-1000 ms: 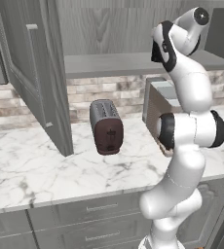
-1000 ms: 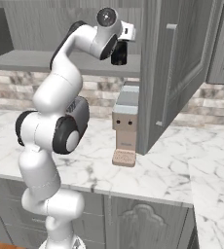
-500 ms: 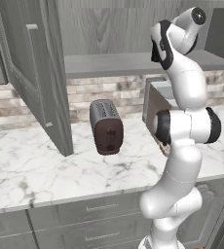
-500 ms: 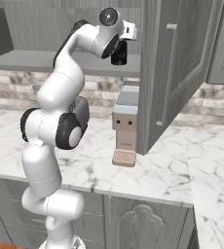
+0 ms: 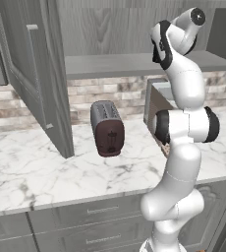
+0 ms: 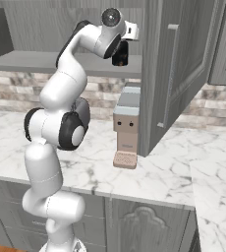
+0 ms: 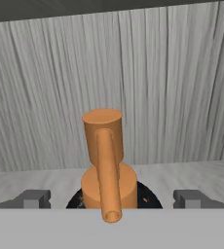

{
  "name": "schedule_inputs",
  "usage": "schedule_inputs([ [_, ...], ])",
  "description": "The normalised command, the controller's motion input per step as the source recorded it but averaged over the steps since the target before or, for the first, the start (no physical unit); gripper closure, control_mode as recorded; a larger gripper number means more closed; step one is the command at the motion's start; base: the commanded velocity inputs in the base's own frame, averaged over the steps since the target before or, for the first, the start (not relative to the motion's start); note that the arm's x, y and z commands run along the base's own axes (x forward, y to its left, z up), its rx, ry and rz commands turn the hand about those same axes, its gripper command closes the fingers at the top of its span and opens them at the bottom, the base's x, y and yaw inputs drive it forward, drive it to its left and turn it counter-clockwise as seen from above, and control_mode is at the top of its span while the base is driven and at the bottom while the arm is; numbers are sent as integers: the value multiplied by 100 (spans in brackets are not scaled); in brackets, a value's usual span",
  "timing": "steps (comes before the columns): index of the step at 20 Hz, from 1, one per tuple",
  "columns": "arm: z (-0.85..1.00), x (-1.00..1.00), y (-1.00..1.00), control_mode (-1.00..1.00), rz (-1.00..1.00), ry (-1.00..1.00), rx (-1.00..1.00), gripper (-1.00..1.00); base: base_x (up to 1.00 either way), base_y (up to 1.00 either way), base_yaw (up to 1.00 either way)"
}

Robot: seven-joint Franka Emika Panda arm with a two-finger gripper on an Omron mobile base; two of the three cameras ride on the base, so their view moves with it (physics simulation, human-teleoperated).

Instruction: Open the cabinet. Pick the soap dispenser and place it next to the sink. Then close the cabinet.

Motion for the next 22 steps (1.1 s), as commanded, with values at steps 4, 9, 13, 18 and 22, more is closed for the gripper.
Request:
schedule_inputs([
  [4,-2,14,0,-100,0,0,0,-100,0,0,0],
  [9,-1,16,-1,-100,0,-2,0,-100,0,0,0],
  [13,-2,17,0,-100,0,-1,0,-100,0,0,0],
  [18,-1,5,0,-100,0,-1,0,-100,0,0,0],
  [22,-1,0,0,-100,0,-2,0,100,0,0,0],
])
